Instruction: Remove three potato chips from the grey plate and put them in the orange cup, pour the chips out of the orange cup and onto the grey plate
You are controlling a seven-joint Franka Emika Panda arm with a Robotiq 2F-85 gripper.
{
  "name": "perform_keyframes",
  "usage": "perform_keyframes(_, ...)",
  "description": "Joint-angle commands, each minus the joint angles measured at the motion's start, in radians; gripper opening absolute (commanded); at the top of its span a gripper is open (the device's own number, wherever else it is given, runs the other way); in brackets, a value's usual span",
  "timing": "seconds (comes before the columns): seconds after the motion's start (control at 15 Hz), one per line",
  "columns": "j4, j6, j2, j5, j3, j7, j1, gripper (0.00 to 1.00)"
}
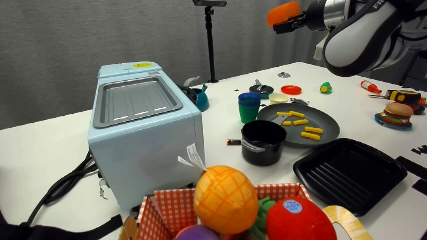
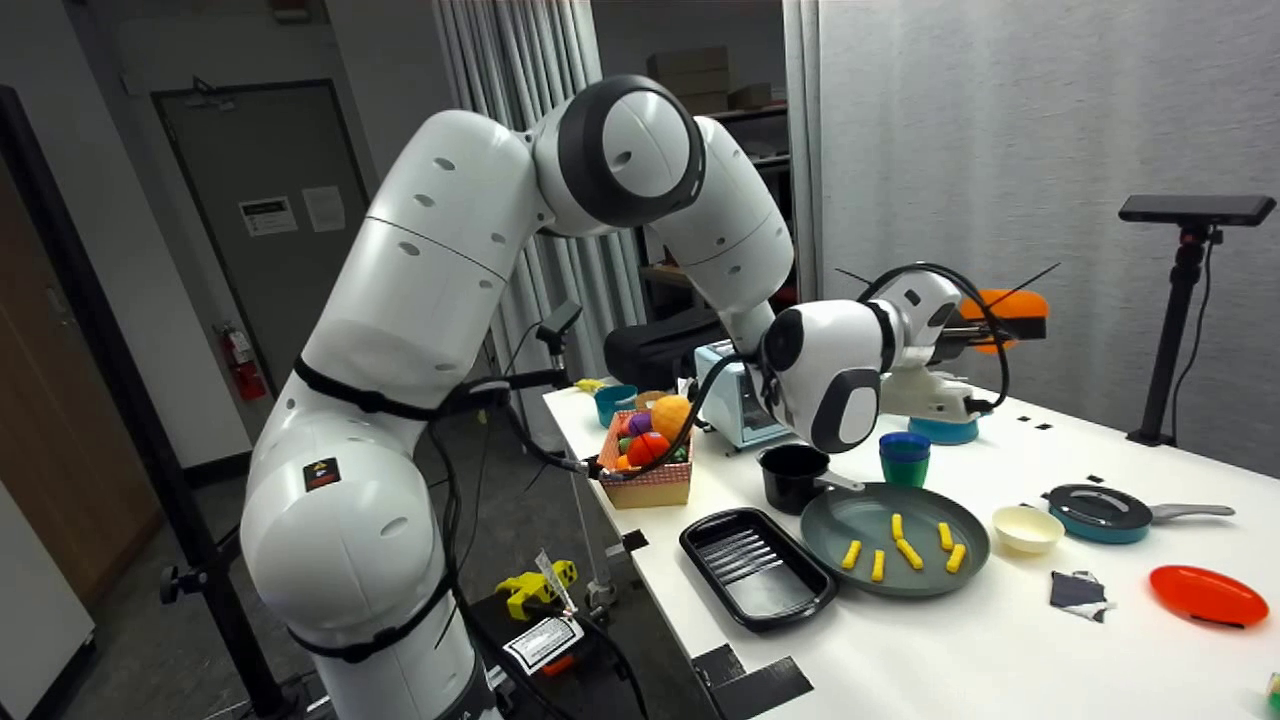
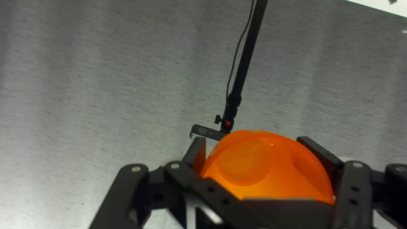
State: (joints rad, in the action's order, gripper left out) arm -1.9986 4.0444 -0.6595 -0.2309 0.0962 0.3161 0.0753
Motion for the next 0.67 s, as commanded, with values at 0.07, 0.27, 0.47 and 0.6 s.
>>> perform_keyframes(0.07,0.172,-0.218,-0.047,-0.234,0.091,0.083,0.068,0.49)
perform_keyframes(0.27,0.292,-0.433,-0.086,-0.427,0.172,0.193,0.115,0.49)
perform_keyframes(0.47,0.364,-0.703,-0.143,-0.631,0.373,0.280,0.230,0.49)
perform_keyframes(0.6,0.380,-0.887,-0.204,-0.633,0.524,0.223,0.293,0.49)
